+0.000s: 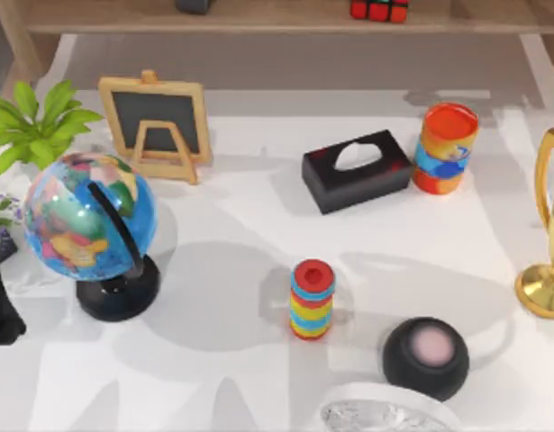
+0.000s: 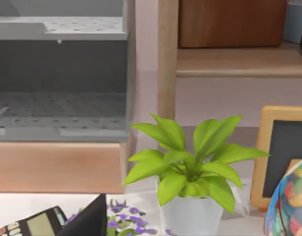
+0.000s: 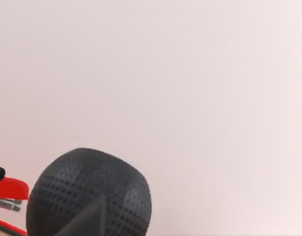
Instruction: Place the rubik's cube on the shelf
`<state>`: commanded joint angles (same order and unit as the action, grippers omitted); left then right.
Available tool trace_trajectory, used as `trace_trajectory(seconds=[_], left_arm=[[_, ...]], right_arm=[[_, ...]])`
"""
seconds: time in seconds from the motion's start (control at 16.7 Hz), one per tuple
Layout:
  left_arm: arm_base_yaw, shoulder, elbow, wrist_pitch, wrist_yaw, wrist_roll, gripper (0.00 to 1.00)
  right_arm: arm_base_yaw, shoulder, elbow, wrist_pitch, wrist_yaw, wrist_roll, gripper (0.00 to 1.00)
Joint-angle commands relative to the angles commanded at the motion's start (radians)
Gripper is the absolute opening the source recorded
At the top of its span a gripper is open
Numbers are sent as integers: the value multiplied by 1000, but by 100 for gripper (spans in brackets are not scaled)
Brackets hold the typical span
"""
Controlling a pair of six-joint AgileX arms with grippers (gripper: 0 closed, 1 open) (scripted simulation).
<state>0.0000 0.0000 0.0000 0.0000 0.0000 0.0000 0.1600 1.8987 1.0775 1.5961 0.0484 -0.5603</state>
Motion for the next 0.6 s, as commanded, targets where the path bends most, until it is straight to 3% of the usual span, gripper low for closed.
trace_trajectory(seconds=[0.3,0.6], left_arm=[[0,0,0,0,0,0,100],[0,0,0,0,0,0,100]], right_arm=[[-295,-134,-210,165,-289,-320,100],[-592,-126,-424,197,-552,-637,100]])
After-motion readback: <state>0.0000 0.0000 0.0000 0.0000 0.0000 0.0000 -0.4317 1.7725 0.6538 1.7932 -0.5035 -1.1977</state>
